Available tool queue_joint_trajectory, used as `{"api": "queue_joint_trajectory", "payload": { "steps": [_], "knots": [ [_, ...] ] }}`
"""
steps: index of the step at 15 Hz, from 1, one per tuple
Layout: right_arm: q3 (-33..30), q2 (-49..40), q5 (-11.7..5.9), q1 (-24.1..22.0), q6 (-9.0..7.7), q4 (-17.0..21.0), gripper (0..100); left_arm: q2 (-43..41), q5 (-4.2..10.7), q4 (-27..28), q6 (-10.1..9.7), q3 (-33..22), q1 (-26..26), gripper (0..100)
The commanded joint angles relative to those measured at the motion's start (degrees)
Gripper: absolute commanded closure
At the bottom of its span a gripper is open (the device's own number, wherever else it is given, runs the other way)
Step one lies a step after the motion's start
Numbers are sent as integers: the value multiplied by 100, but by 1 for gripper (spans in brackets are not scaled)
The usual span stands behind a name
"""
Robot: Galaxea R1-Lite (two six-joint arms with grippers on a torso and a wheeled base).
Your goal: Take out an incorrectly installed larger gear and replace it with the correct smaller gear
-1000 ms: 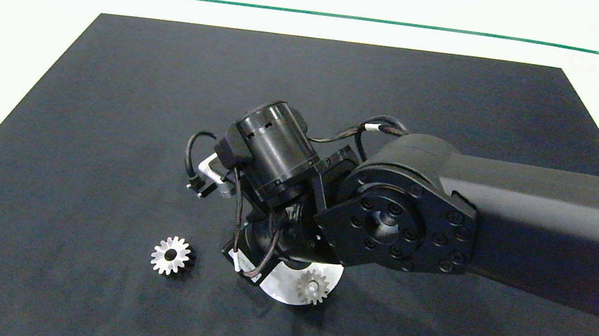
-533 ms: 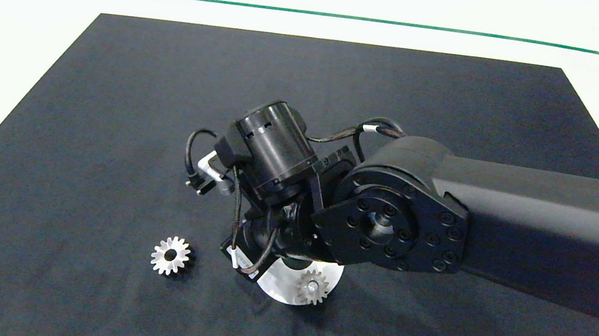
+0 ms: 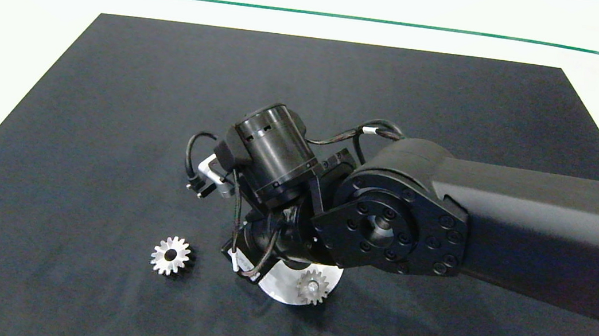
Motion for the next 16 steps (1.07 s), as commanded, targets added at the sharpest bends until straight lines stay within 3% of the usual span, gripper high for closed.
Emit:
{"api": "queue_joint_trajectory", "payload": {
  "steps": [1,16],
  "knots": [
    [44,15,-6,1,-8,33,75,0,16,12,4,6,1,0],
    [220,-64,-23,-60,1,24,75,9,16,12,13,24,1,0]
  ]
}}
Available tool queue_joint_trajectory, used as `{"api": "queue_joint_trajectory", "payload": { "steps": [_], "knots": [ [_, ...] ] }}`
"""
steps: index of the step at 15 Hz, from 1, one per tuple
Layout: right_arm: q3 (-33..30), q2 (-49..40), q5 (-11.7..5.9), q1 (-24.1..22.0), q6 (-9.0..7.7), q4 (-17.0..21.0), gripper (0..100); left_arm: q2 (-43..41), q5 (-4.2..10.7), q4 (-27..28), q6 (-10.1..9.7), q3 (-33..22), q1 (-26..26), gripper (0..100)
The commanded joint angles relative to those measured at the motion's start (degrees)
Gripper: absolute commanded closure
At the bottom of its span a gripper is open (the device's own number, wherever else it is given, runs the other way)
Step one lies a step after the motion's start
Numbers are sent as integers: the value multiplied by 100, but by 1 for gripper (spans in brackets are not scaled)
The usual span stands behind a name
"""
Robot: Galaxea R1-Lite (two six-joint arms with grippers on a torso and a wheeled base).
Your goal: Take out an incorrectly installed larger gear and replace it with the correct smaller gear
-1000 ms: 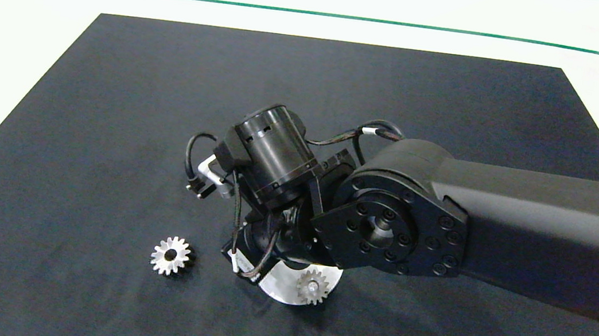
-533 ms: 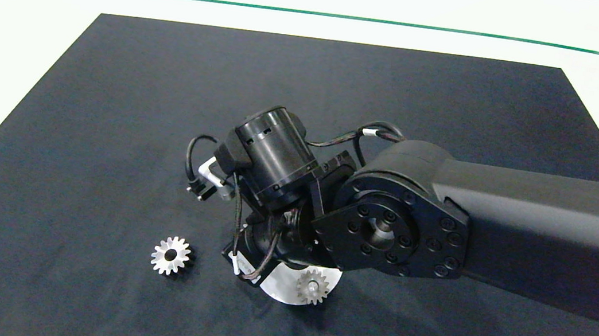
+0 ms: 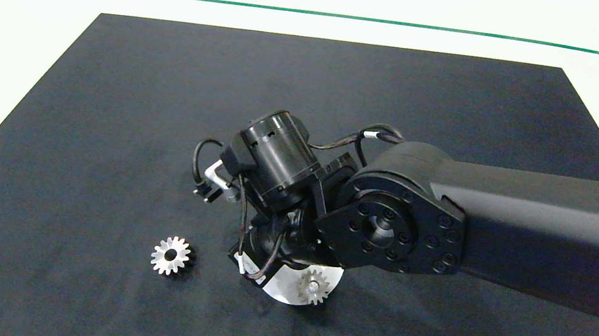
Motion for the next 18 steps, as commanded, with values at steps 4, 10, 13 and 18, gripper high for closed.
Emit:
{"api": "queue_joint_trajectory", "payload": {
  "steps": [4,10,13,18],
  "knots": [
    [53,13,-13,-13,-8,-33,75,9,16,12,6,0,1,0],
    [53,13,-21,-13,-8,-112,0,9,16,12,6,0,1,0],
    [53,13,-21,-13,-8,-112,0,9,16,12,6,0,1,0],
    [53,-541,-171,-13,-8,-121,0,18,16,4,-12,-9,1,0]
  ]
}}
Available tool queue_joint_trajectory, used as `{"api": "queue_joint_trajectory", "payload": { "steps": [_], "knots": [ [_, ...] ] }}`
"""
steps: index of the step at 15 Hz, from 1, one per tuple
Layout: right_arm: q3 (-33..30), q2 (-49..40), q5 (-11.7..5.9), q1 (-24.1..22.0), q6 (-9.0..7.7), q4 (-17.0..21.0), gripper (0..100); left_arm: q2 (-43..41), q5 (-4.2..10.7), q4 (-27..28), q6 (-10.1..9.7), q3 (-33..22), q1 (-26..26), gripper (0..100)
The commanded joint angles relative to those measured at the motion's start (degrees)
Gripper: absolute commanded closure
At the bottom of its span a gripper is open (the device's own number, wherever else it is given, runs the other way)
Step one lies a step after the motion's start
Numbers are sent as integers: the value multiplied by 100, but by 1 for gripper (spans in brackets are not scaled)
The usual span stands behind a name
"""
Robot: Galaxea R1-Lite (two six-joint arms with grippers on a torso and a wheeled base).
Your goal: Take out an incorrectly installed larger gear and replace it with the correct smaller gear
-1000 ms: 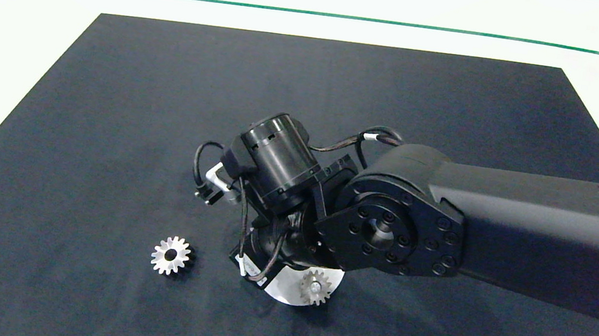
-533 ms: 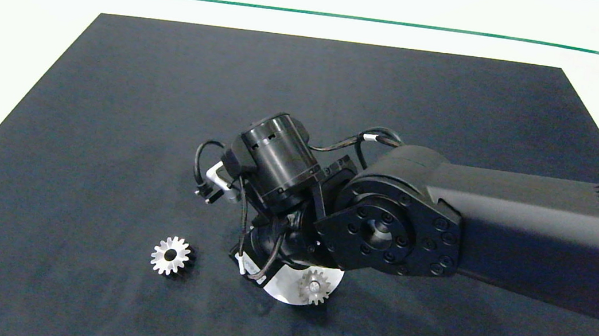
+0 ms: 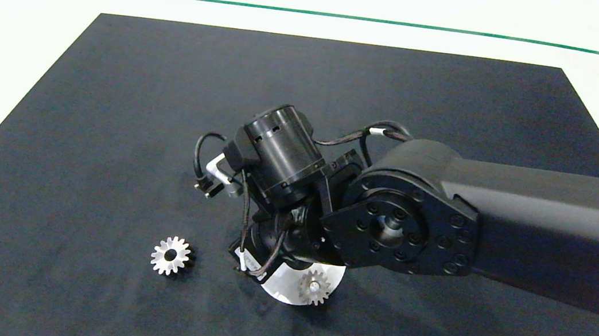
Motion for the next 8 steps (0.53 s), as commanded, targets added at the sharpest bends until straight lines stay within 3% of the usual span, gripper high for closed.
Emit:
{"api": "queue_joint_trajectory", "payload": {
  "steps": [1,2,3,5,6,8],
  "knots": [
    [36,-603,-169,-68,-8,17,0,27,15,-14,-4,-9,10,0],
    [80,-709,-169,-121,-8,17,0,36,6,-23,-13,-9,10,0],
    [423,-1122,-221,-270,115,-132,0,27,6,-181,-22,-9,1,0],
    [1434,-1807,-344,-569,449,-844,0,27,15,-647,-22,0,45,0],
    [2128,-2168,-564,-824,511,-1495,0,18,15,-805,-48,0,54,0],
    [3613,-2924,-1285,-1237,529,-3033,0,9,24,-893,-110,149,80,0]
  ]
}}
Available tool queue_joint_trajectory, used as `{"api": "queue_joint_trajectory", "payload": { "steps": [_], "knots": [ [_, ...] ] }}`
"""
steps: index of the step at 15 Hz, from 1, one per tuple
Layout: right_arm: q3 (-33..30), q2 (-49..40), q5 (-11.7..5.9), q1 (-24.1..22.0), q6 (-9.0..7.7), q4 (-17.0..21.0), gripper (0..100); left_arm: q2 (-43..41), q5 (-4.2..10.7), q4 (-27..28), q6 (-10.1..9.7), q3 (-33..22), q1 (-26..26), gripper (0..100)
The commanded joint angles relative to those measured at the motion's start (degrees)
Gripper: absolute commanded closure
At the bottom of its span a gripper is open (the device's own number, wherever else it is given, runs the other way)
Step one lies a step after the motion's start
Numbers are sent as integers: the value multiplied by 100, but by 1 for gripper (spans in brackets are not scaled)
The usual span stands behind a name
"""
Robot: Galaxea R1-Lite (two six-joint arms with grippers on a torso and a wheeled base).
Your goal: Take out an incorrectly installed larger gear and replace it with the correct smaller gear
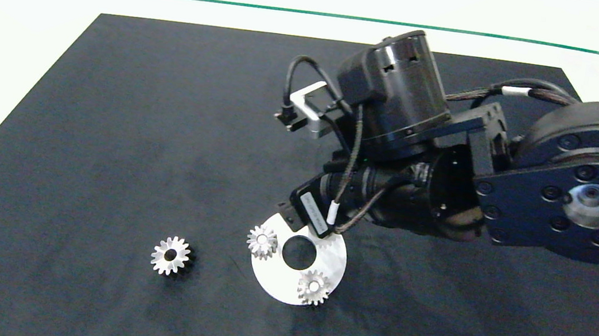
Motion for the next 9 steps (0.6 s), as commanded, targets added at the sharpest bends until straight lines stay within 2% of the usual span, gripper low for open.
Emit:
{"api": "queue_joint_trajectory", "payload": {
  "steps": [1,2,3,5,9],
  "knots": [
    [2782,-1938,-1056,-861,56,-2587,0,-126,59,-76,-152,349,94,0],
    [3204,-2535,-1100,-984,-76,-2903,0,-513,68,-58,-169,613,191,0],
    [3520,-3221,-1100,-1169,-190,-2885,0,-1031,68,-58,-134,991,226,0],
    [4127,-4232,-1109,-1556,-401,-2885,0,-2033,94,-50,94,1369,419,0],
    [5067,-5972,-1127,-3340,-586,-2912,0,-3097,94,126,103,1386,1808,0]
  ]
}}
